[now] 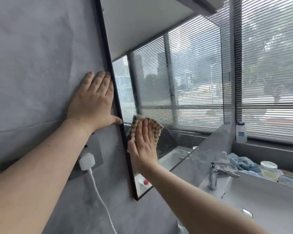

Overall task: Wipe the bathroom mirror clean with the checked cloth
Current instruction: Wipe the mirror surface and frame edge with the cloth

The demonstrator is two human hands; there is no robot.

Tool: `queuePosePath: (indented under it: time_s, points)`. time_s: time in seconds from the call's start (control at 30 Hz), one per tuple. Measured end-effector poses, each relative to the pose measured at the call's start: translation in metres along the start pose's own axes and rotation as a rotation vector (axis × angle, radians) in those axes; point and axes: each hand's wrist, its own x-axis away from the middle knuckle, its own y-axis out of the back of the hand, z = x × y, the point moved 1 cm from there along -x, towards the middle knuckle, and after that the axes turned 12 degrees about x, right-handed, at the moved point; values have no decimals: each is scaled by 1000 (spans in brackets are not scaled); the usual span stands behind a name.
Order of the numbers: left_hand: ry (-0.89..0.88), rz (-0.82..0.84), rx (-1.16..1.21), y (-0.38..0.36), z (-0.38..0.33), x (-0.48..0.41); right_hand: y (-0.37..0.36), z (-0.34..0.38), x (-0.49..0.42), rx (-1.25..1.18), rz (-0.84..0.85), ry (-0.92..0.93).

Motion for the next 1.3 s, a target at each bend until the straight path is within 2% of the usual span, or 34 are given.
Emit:
queuePosePath:
  time_s: [0.1,0.17,0.4,0.47,0.67,0.9,1.0,1.13,1.2,1.3]
  points:
    - [-2,-2,11,0,0,0,10,-13,-23,-48,-36,17]
    - [3,-3,5,0,-1,0,1,-29,-20,-46,-45,-38]
    - [3,-13,5,-1,-1,0,-52,-88,41,-283,15,-682]
    - [2,-12,14,-1,-1,0,-60,-96,59,-353,54,-790]
    - [11,-1,-2,0,-1,1,-55,-93,46,-287,81,-838]
    - [8,2,1,1,-1,1,-13,-82,-33,-333,-46,-609]
    - [8,1,-2,0,-1,1,12,-84,-69,-263,-51,-530]
    - [-2,-12,1,-2,0,1,18,-94,-94,-152,-93,-464]
    - [-8,-28,20,-4,0,0,12,-98,-96,-170,-122,-439]
    - [-12,-51,45,-8,0,0,-4,-115,-89,-186,-139,-512]
